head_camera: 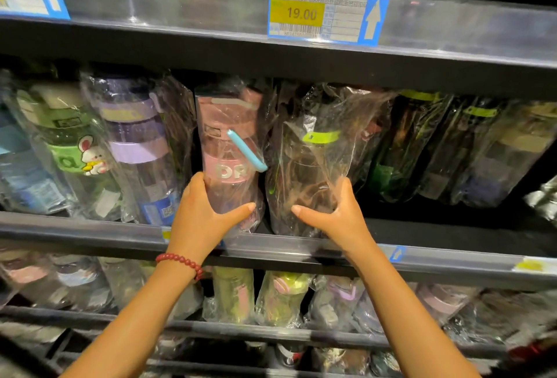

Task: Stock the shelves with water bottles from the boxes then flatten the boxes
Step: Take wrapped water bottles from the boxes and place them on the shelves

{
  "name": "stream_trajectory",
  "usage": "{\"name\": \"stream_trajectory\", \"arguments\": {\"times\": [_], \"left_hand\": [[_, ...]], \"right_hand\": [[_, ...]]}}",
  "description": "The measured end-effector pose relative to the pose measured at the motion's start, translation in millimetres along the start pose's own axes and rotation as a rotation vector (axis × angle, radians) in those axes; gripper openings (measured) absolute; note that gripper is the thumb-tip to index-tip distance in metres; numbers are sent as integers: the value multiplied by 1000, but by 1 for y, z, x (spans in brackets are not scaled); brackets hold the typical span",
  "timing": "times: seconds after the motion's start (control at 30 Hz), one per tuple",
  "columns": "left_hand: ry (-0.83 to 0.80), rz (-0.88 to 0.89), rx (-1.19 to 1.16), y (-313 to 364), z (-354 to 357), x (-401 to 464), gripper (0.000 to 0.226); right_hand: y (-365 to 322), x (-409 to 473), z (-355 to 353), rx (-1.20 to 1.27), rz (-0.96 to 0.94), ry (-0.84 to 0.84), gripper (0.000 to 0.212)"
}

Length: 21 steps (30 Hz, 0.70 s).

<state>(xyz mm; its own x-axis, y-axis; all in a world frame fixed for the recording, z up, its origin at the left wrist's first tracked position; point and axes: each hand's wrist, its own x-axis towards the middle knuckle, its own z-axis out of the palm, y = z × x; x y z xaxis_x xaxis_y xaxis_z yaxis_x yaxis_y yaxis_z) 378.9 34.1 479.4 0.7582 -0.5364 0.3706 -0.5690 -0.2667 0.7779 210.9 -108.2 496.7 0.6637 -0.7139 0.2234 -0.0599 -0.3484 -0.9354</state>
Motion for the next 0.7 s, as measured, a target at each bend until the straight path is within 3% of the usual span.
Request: {"name": "stream_trajectory", "arguments": {"times": [0.07,0.23,0.43,0.53,0.7], "left_hand": [[24,8,7,-2,-1,-4,77],[99,56,87,6,-5,-28,82],[187,132,363,8,-3,-88,78],[169,115,520,-10,3,-128,75],[28,-3,742,-49,10,-207,79]], "right_hand": [[0,-4,-4,-8,-25,13,52],[5,-27,-13,-70,-62,113,70],[31,-76,-5,-397,-349,98,62],[49,-96,16,-524,-558,2,54],[82,-127,60,-613,-610,-349,60]]}}
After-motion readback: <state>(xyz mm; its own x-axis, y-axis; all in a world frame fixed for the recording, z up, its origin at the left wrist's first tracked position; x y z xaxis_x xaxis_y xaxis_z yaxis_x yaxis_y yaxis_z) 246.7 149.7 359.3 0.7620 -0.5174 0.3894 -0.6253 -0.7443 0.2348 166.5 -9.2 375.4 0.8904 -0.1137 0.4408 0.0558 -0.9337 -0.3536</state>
